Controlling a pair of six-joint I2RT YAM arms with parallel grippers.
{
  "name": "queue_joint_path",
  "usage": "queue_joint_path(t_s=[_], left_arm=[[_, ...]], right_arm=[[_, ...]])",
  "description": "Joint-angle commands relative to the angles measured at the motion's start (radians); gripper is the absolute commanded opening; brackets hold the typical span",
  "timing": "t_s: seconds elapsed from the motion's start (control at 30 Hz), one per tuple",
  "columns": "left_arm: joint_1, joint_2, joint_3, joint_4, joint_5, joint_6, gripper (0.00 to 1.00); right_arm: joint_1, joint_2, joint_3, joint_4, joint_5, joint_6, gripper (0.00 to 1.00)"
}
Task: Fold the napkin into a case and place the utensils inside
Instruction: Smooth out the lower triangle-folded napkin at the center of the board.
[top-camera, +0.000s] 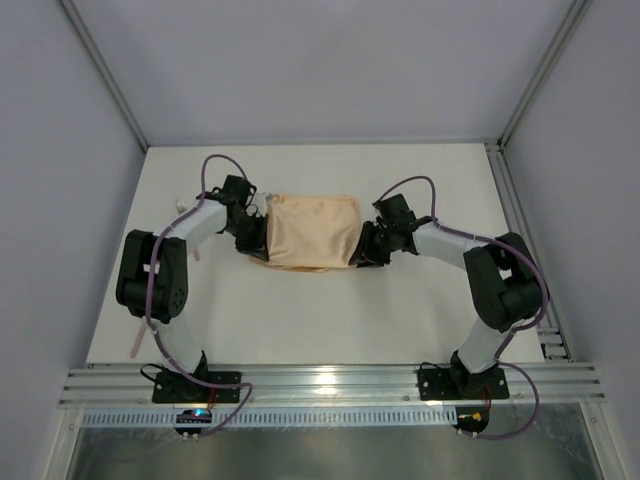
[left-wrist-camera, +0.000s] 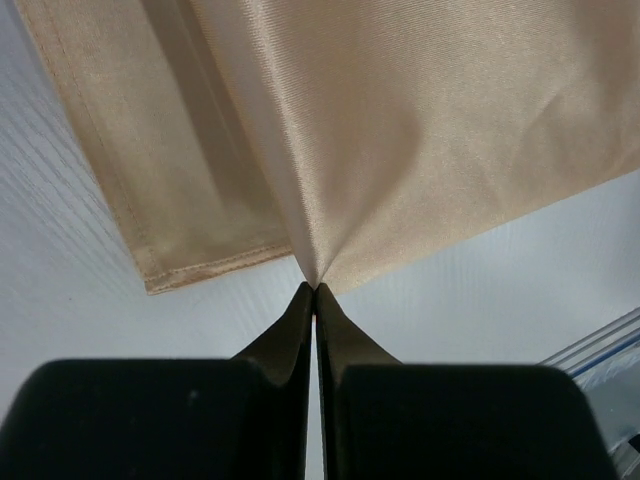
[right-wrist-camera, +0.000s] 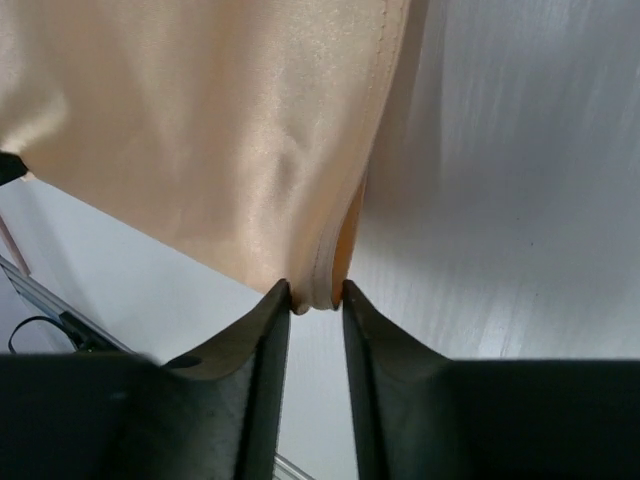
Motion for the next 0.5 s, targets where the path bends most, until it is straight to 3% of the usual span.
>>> queue_joint_path(t_s=[0.0,0.1,0.47], left_arm=[[0.019,0.051,0.032,-0.021,0.02,0.091,0.0],[0.02,0.061,0.041,-0.018,0.032,0.109,0.0],[0.034,0.055,0.049,-0.015,0.02,0.103,0.0]], right_arm=[[0.002,-0.014,-0.031,0.067,-0.019,-0.003,0.39],[0.002,-0.03,-0.056,0.11,-0.032,0.004,0.46],[0.045,0.001,-0.082,0.291,0.01,0.098,0.55]])
